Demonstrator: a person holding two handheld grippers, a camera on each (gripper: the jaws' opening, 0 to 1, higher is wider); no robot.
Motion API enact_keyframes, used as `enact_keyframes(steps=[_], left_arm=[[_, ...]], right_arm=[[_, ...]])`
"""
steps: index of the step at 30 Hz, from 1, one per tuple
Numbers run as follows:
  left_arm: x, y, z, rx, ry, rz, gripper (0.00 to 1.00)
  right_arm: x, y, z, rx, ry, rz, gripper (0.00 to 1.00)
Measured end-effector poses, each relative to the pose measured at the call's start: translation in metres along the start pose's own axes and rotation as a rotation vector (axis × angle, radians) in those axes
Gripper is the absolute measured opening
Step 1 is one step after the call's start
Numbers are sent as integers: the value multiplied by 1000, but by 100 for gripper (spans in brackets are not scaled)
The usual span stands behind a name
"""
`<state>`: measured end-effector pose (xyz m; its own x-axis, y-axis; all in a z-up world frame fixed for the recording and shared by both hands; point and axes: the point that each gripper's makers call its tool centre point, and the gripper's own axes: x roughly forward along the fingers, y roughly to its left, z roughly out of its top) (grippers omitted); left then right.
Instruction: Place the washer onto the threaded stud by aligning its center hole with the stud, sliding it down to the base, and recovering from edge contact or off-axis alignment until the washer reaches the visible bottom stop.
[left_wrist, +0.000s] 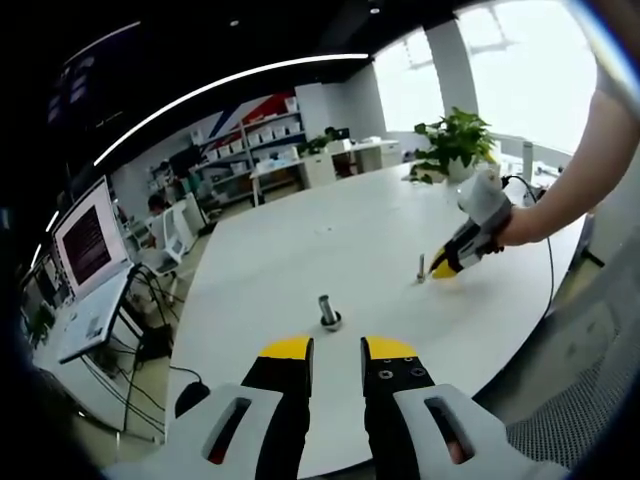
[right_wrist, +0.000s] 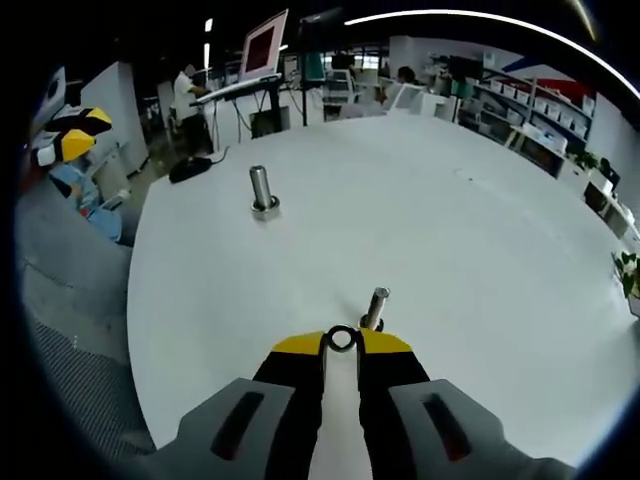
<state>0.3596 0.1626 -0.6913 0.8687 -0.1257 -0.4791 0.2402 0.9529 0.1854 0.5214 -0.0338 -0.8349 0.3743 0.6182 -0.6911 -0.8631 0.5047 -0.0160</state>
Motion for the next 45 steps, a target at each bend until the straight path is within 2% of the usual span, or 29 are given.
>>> enact_keyframes(steps=[6, 21, 30, 45], left_arm=[[0, -1, -1, 1, 4, -2, 17], [3, -1, -4, 8, 23, -6, 17], [4, -2, -5, 14, 34, -10, 17], [5, -4, -7, 29, 44, -14, 17]], right_arm=[[-9, -10, 3, 16, -20, -22, 13], [-22, -25, 27, 15, -93, -53, 13], [-15, -25, 36, -18, -88, -32, 13], [-6, -21, 37, -69, -45, 6, 13]])
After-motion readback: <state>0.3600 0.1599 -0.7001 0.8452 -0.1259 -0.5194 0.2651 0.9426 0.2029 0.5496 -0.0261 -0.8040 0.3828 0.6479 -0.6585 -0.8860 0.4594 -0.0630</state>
